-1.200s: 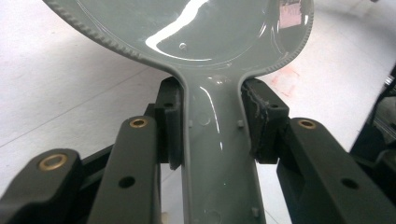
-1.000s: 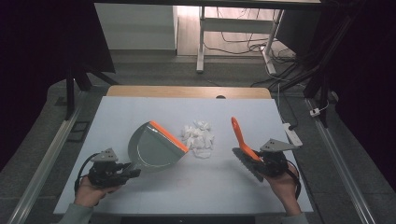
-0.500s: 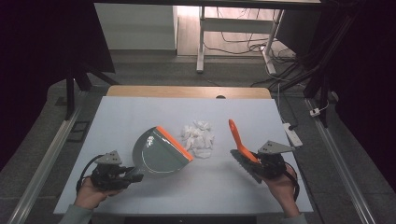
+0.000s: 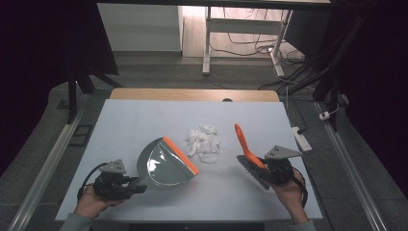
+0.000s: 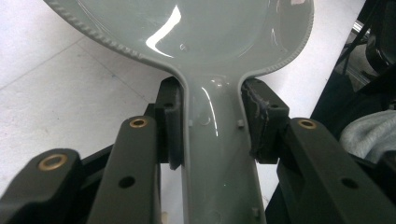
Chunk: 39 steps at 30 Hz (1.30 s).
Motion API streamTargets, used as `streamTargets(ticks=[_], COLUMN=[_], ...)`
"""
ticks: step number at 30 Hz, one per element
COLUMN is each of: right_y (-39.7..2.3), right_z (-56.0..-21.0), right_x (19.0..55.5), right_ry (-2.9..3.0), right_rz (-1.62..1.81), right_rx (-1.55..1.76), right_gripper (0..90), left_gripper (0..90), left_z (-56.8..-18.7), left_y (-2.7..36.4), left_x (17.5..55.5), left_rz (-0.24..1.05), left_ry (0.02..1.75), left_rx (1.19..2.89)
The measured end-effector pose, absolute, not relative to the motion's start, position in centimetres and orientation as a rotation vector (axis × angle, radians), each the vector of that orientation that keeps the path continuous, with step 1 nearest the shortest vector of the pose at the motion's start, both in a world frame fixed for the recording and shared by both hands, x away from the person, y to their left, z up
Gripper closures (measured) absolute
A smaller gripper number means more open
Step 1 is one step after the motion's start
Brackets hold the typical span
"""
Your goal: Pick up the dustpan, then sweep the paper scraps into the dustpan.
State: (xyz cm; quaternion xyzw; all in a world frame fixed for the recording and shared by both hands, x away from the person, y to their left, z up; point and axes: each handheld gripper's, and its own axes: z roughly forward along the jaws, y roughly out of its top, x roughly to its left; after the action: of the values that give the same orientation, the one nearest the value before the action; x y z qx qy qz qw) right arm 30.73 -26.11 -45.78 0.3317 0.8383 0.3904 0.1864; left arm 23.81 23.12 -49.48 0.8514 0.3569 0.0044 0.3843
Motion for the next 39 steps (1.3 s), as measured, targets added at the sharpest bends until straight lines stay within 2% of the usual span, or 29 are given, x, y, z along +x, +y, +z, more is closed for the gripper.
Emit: streamTargets(ticks=[20,39], right_y=[-25.3,-21.4], right_z=[-45.1,-44.6], right_x=[31.2,37.3], right_ry=[2.350,2.287], right_rz=[1.102,1.111], right_rx=[0.912,1.021], right_gripper=[70.3,70.3], left_gripper=[61.4,61.4], left_z=[-50.0,-50.5], left_y=[22.8,22.3], left_x=[24.0,25.1], left_rz=[0.001,-0.029], left_ry=[0.940,0.943], left_rx=[2.213,2.249])
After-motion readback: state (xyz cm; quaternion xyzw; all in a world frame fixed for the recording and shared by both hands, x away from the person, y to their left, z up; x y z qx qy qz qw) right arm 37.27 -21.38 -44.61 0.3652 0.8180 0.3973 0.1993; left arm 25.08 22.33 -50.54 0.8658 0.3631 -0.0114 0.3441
